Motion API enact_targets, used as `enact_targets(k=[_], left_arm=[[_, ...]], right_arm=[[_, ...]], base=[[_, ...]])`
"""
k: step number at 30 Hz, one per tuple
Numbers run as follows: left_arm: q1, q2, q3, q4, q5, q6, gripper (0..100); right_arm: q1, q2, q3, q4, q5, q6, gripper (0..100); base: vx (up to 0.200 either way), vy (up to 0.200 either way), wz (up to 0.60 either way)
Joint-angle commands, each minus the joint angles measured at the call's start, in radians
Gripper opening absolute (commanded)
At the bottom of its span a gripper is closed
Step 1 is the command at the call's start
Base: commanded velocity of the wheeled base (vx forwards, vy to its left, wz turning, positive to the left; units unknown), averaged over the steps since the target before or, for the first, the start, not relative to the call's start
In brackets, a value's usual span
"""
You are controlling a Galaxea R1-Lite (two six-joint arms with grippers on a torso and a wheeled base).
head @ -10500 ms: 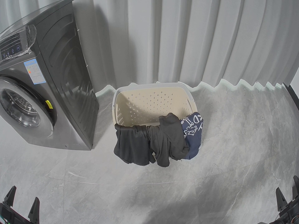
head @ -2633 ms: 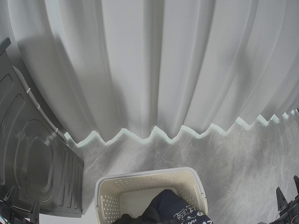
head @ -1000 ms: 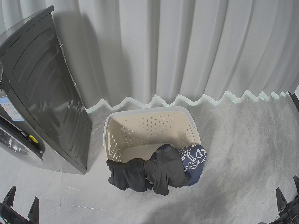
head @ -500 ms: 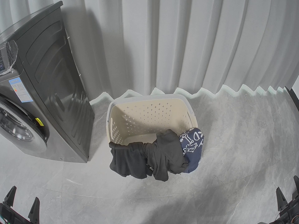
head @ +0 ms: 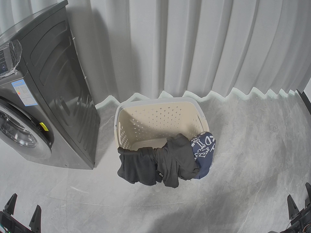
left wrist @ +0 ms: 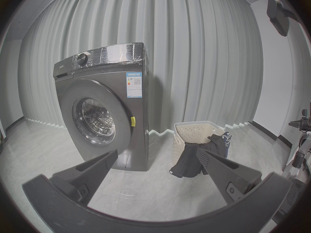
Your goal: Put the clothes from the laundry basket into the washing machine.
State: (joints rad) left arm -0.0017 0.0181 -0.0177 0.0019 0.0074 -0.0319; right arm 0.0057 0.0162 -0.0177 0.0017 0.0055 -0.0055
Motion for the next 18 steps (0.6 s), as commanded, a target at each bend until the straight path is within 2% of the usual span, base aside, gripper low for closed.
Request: enact_targets(k=[1,18], left_arm=[[0.0,-0.015,0.016,0.0,0.0,0.0,100],[0.0,-0.015,0.016,0.0,0.0,0.0,100]], right_arm=[[0.0,-0.016,0.018,0.0,0.001,-0.001,100],[0.0,-0.016,0.018,0.0,0.001,-0.001,100]], base=[[0.0,0.2,0.0],[0.0,0.2,0.0]])
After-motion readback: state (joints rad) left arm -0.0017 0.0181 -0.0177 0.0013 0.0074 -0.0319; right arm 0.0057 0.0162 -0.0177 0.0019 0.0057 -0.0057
